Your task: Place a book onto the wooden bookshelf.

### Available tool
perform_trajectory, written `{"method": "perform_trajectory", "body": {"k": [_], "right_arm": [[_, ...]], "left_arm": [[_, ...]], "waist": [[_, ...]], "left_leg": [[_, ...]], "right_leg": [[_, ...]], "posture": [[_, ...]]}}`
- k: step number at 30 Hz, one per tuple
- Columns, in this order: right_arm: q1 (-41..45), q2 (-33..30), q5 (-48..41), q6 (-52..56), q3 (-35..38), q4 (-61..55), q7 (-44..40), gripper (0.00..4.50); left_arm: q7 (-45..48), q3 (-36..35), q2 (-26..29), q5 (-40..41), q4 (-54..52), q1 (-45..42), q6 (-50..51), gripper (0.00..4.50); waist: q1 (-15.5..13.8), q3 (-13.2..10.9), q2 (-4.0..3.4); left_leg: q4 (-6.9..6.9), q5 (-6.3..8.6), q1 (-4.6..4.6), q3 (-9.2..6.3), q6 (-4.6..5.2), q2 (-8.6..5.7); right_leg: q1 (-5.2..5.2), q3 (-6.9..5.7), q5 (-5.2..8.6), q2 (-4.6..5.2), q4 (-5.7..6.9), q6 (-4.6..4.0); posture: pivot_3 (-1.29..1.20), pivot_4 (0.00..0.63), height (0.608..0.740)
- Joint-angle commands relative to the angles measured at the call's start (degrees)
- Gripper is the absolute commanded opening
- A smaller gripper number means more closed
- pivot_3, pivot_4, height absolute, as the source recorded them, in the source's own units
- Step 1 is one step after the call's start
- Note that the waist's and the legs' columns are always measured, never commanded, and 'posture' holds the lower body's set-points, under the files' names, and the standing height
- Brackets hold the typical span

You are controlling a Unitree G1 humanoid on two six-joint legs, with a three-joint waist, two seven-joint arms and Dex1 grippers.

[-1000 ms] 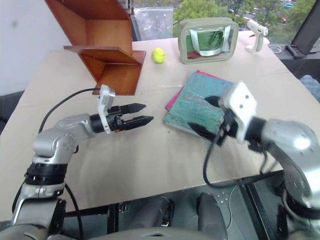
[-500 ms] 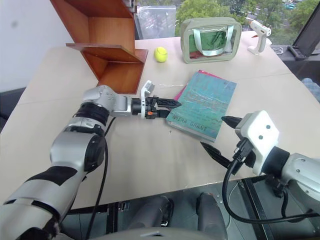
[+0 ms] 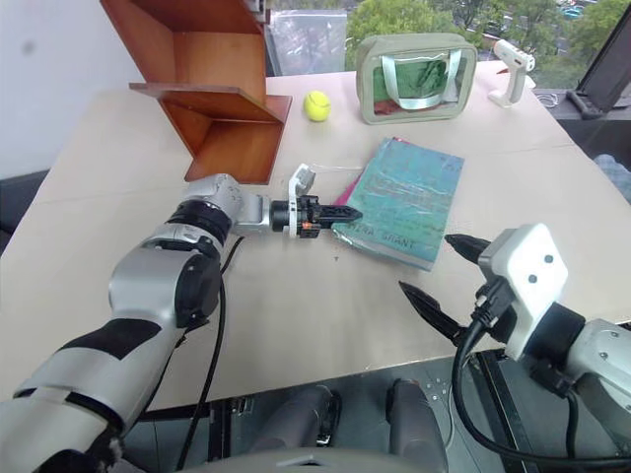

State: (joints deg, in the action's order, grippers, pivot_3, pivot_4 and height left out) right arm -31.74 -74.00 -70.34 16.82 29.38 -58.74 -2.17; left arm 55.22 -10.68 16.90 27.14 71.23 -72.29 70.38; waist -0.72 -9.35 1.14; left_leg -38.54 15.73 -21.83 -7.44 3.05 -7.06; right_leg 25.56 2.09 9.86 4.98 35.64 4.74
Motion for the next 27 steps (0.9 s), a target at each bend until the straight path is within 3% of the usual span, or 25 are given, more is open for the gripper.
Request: {"method": "perform_trajectory", "body": {"k": [1,6,12,15,16,19,20,23,27], "right_arm": [[1.42,-0.38,1.11,-3.24,0.36,-1.26,1.39,4.50],[8.51,1.61,0.08,-1.27,-1.82,-1.26,3.55,4.50],[16.35,3.59,0.37,3.52,-5.41,-0.14,3.06,4.50],[19.72,4.26,-0.47,5.50,-6.24,0.67,1.99,4.50],[20.55,4.55,-0.66,6.09,-6.47,0.84,1.64,4.50],[23.36,5.41,-0.61,7.87,-8.06,1.63,0.38,4.50],[24.36,5.79,-0.50,8.33,-8.77,1.92,-0.01,4.50],[27.43,7.07,0.35,9.86,-11.03,2.78,-1.01,4.50],[30.05,8.26,1.39,11.39,-12.75,3.29,-1.76,4.50]], "left_arm": [[-6.39,-6.03,1.60,2.89,-5.36,2.15,3.54,0.01],[-22.35,-17.22,-4.72,7.98,-28.42,13.00,12.75,0.01],[-40.39,-27.72,-19.62,7.63,-56.50,24.34,18.85,0.01],[-45.43,-30.52,-23.61,9.40,-65.17,28.03,21.92,1.41],[-46.80,-31.00,-24.41,10.29,-66.73,28.73,22.12,1.56],[-49.23,-31.31,-23.85,14.88,-66.70,29.36,22.12,3.15],[-48.61,-31.06,-22.02,16.68,-64.36,28.58,22.12,3.33],[-44.56,-28.79,-14.61,19.21,-53.49,23.79,22.12,3.33],[-36.80,-23.54,-7.56,16.32,-39.11,16.77,20.05,3.33]], "waist": [[-0.02,0.00,0.00],[-0.26,-0.02,0.03],[-1.09,-0.05,0.23],[-1.18,-0.06,0.24],[-1.16,-0.06,0.24],[-1.46,-0.07,0.25],[-1.61,-0.08,0.27],[-1.77,-0.09,0.28],[-1.76,-0.07,0.26]], "left_leg": [[-0.01,0.00,0.00,0.00,0.00,0.00],[-0.08,0.00,-0.03,-0.01,-0.01,0.02],[-0.18,0.01,-0.09,-0.02,-0.01,0.02],[-0.20,0.02,-0.05,0.10,-0.03,0.10],[-0.20,0.02,-0.03,0.14,-0.03,0.13],[-0.20,0.01,0.00,0.22,-0.06,0.22],[-0.20,0.00,0.00,0.23,-0.06,0.22],[-0.37,0.00,-0.04,0.21,-0.07,0.19],[-0.48,0.00,-0.06,0.20,-0.06,0.09]], "right_leg": [[0.00,0.00,0.00,0.00,0.01,0.00],[0.00,0.04,-0.01,0.06,0.04,0.00],[-0.03,0.01,-0.01,0.09,0.01,-0.01],[-0.04,0.08,-0.01,0.06,0.03,0.00],[-0.04,0.12,-0.01,0.06,0.04,0.00],[-0.03,0.16,-0.01,-0.06,0.08,0.00],[-0.03,0.15,-0.01,-0.07,0.11,0.00],[-0.04,0.05,-0.02,-0.09,0.18,0.00],[-0.05,0.05,-0.03,-0.08,0.23,0.01]], "posture": [[0.00,0.150,0.740],[0.00,0.150,0.740],[0.00,0.150,0.740],[0.00,0.150,0.740],[0.00,0.150,0.740],[0.00,0.150,0.740],[0.00,0.150,0.740],[0.00,0.150,0.740],[0.00,0.150,0.740]]}}
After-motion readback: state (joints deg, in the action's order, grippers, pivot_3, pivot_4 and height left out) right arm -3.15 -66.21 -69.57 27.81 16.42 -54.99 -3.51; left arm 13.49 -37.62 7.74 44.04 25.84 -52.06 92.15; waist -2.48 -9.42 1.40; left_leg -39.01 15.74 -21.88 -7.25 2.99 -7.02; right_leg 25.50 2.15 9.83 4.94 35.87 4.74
